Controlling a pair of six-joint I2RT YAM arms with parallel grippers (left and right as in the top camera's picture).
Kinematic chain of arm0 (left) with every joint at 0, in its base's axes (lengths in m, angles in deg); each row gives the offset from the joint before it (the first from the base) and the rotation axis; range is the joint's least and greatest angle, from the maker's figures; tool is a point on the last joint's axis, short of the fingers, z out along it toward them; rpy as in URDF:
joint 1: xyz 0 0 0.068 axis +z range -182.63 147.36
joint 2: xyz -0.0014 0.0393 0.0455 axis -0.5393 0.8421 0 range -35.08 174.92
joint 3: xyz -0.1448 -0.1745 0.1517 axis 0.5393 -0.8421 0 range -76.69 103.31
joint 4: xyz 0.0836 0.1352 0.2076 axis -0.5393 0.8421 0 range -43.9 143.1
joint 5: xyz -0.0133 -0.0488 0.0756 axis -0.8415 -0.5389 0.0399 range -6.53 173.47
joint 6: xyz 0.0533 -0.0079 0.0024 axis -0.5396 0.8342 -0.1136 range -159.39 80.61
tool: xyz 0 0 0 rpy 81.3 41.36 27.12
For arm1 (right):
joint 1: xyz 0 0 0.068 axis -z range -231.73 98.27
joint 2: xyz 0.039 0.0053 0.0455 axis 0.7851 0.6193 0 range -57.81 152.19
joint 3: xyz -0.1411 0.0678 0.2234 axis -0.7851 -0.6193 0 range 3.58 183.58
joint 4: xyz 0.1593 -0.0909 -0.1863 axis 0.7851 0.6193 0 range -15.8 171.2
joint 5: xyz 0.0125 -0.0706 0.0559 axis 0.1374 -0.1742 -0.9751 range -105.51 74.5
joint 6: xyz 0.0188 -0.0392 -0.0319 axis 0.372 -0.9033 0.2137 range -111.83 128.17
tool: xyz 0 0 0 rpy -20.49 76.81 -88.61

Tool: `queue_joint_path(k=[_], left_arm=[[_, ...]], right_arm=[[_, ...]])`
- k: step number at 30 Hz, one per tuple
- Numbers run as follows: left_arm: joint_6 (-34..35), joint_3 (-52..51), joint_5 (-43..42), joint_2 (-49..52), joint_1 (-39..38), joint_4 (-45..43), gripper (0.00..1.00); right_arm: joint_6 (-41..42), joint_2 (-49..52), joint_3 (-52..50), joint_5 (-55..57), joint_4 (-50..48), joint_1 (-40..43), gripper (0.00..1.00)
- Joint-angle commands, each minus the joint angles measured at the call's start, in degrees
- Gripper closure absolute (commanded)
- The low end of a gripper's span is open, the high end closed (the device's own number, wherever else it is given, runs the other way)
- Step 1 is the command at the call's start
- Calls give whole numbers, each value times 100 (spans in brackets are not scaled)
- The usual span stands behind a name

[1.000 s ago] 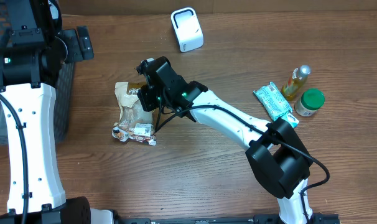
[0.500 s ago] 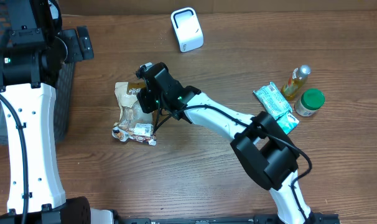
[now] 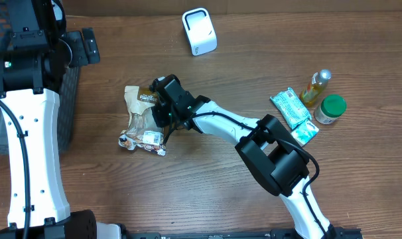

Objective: Scan the item barcode
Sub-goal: 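Grasp the Pantry bag with the right gripper and drag it right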

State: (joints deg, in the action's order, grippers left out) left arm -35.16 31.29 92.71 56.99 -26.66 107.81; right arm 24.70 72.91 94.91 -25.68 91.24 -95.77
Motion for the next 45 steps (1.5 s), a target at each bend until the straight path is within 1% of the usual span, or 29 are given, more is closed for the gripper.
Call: queue_joint_path(k=[1, 7, 13, 16, 21, 25, 33, 45], left_arm=[[-85, 0, -9, 20, -76, -20, 1], [-85, 0, -9, 20, -76, -20, 0], [-85, 0, -9, 20, -76, -20, 0], [-85, 0, -9, 20, -76, -20, 0], [-85, 0, -9, 20, -76, -20, 0], [-85, 0, -9, 20, -76, -20, 1], [-85, 0, -9, 20, -76, -20, 0], [-85, 0, -9, 20, -76, -20, 0]], right_arm=[[-4, -166, -57, 74, 299, 188, 96], [-7, -463, -57, 79, 929, 299, 96], [-4, -778, -57, 570, 1602, 297, 96], [-2, -852, -57, 605, 1692, 297, 96], [149, -881, -48, 481, 1504, 291, 96], [146, -879, -48, 216, 1119, 291, 96], [146, -826, -55, 55, 387, 278, 96], [146, -225, -63, -39, -315, 85, 95]])
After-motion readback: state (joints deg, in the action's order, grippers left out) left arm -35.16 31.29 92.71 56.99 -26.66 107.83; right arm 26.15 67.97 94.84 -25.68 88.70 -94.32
